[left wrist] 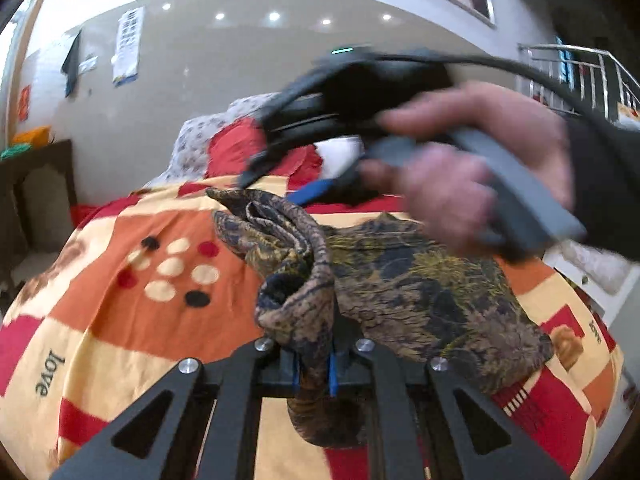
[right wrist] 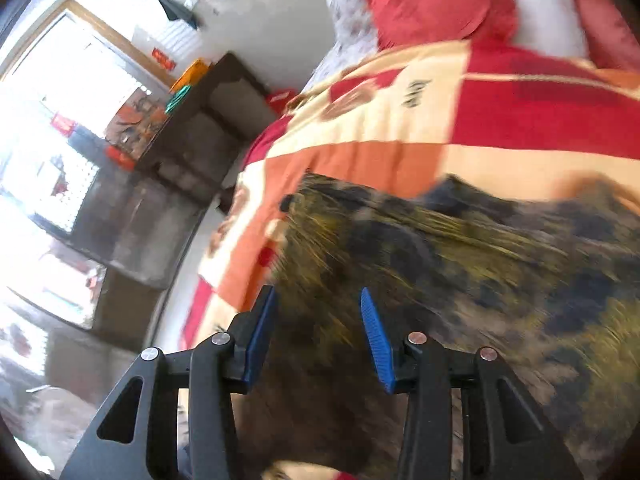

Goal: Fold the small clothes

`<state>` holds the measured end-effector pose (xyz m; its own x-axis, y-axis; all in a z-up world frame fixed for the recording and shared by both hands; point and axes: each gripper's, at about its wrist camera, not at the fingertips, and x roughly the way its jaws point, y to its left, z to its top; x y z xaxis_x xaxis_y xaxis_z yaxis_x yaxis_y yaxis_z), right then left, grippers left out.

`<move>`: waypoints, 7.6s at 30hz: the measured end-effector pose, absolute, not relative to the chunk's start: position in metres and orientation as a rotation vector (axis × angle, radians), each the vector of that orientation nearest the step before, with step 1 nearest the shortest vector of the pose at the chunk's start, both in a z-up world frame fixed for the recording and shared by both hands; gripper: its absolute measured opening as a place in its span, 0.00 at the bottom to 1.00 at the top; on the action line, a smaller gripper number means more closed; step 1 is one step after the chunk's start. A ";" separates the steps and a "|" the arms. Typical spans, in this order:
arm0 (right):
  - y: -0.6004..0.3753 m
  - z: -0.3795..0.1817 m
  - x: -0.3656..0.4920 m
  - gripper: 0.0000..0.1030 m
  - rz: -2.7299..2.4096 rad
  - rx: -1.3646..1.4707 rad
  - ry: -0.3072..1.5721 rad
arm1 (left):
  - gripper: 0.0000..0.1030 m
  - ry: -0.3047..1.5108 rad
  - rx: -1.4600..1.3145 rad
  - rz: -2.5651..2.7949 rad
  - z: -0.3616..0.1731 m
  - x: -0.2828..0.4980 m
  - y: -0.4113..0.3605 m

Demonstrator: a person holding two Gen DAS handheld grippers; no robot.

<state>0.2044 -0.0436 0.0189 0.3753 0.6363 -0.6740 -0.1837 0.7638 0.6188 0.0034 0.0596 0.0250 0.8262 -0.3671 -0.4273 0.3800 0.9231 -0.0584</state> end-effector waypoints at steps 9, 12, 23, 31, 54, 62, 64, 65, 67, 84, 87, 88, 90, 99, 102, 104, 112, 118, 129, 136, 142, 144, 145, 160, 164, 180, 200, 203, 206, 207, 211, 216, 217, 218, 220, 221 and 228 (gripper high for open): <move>0.009 0.014 0.246 0.60 0.486 0.221 1.232 | 0.09 0.453 0.072 -0.450 0.026 0.005 0.042; 0.039 0.022 0.247 0.60 0.472 0.029 1.246 | 0.09 0.451 0.083 -0.453 0.026 0.004 0.040; 0.099 -0.005 0.247 0.65 0.236 -0.622 1.321 | 0.09 0.462 0.097 -0.462 0.027 0.003 0.033; -0.001 0.040 0.255 0.25 0.277 -0.282 1.340 | 0.09 0.452 0.063 -0.525 0.048 -0.004 0.019; -0.286 -0.031 0.162 0.30 0.080 0.231 1.252 | 0.13 0.649 0.387 -0.854 -0.012 -0.066 -0.185; -0.334 0.036 0.069 0.43 0.050 0.488 0.820 | 0.36 0.604 0.255 -0.798 0.024 -0.065 -0.115; -0.322 0.040 0.036 0.43 0.108 0.437 0.785 | 0.36 0.600 0.196 -0.706 0.035 -0.040 -0.101; -0.309 0.035 0.023 0.43 0.128 0.396 0.800 | 0.26 0.634 0.158 -0.671 0.034 -0.022 -0.098; -0.282 0.020 -0.002 0.35 0.158 0.318 0.807 | 0.02 0.726 0.104 -0.629 0.021 0.009 -0.094; -0.254 0.004 -0.004 0.30 -0.097 0.346 0.696 | 0.05 0.744 0.016 -0.572 0.044 0.120 -0.130; -0.262 -0.001 0.043 0.30 -0.193 0.384 0.743 | 0.06 0.827 0.016 -0.534 0.030 0.180 -0.160; -0.261 -0.009 0.056 0.30 -0.214 0.400 0.764 | 0.06 0.865 0.026 -0.507 0.019 0.195 -0.165; -0.263 -0.032 0.081 0.30 -0.262 0.424 0.802 | 0.06 0.927 0.006 -0.477 -0.008 0.220 -0.169; -0.266 -0.089 0.091 0.32 -0.287 0.429 0.767 | 0.04 0.945 -0.051 -0.538 -0.016 0.224 -0.161; -0.269 -0.089 0.087 0.32 -0.268 0.442 0.751 | 0.08 0.936 -0.027 -0.585 0.011 0.219 -0.135; -0.276 -0.086 0.091 0.33 -0.235 0.487 0.749 | 0.45 0.887 -0.017 -0.569 0.022 0.210 -0.107; -0.263 -0.032 -0.003 0.39 -0.188 0.520 0.621 | 0.61 1.070 -0.247 -0.750 -0.036 0.173 -0.046; -0.219 -0.042 -0.068 0.39 -0.120 0.435 0.590 | 0.67 1.180 -0.513 -0.907 -0.063 0.172 -0.054; -0.234 -0.054 -0.100 0.39 -0.230 0.428 0.649 | 0.19 1.108 -0.486 -0.740 -0.034 0.163 -0.022; -0.221 -0.050 -0.100 0.39 -0.209 0.413 0.656 | 0.19 1.097 -0.393 -0.594 -0.021 0.175 0.069; -0.195 -0.043 -0.082 0.39 -0.149 0.400 0.658 | 0.27 1.144 -0.358 -0.536 -0.034 0.181 0.122; -0.183 -0.034 -0.064 0.39 -0.119 0.386 0.657 | 0.31 1.113 -0.302 -0.499 -0.027 0.179 0.121; -0.178 -0.030 -0.058 0.39 -0.109 0.379 0.654 | 0.31 1.089 -0.276 -0.488 -0.021 0.176 0.119; -0.079 -0.062 0.109 0.20 0.053 0.179 0.884 | 0.53 0.814 -0.147 -0.273 -0.009 0.195 0.049; -0.083 -0.085 0.103 0.18 0.051 0.149 0.858 | 0.53 0.838 -0.174 -0.264 -0.039 0.191 0.053; -0.065 -0.048 0.043 0.19 0.107 0.123 0.757 | 0.53 0.864 -0.105 -0.225 -0.044 0.199 0.043; -0.047 -0.097 0.000 0.29 0.204 0.133 0.810 | 0.56 0.866 -0.112 -0.233 -0.044 0.198 0.044; -0.046 -0.097 0.001 0.29 0.200 0.124 0.808 | 0.56 0.866 -0.111 -0.233 -0.044 0.199 0.044; -0.045 -0.097 0.001 0.29 0.199 0.123 0.807 | 0.56 0.866 -0.112 -0.234 -0.044 0.199 0.044; -0.045 -0.097 0.000 0.29 0.200 0.125 0.807 | 0.56 0.866 -0.113 -0.234 -0.044 0.199 0.044; -0.046 -0.097 0.000 0.29 0.204 0.133 0.807 | 0.56 0.866 -0.114 -0.234 -0.044 0.199 0.044; -0.045 -0.097 0.000 0.29 0.195 0.119 0.805 | 0.59 0.869 -0.120 -0.246 -0.044 0.199 0.044; -0.045 -0.097 0.000 0.29 0.194 0.119 0.805 | 0.64 0.873 -0.127 -0.260 -0.044 0.200 0.044; -0.045 -0.097 0.000 0.29 0.195 0.120 0.805 | 0.71 0.881 -0.139 -0.280 -0.043 0.201 0.045; -0.046 -0.098 0.000 0.29 0.197 0.125 0.805 | 0.79 0.921 -0.143 -0.326 -0.041 0.205 0.044; -0.047 -0.098 0.001 0.29 0.198 0.127 0.807 | 0.79 0.950 -0.131 -0.328 -0.035 0.205 0.045; -0.049 -0.098 0.000 0.29 0.211 0.153 0.805 | 1.00 0.767 -0.022 -0.282 0.040 0.133 0.082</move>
<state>0.0003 -0.0486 -0.0977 0.6740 0.2446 -0.6970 -0.1287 0.9680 0.2153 0.1335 0.0820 0.0400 0.6842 -0.2594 -0.6816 0.2431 0.9623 -0.1222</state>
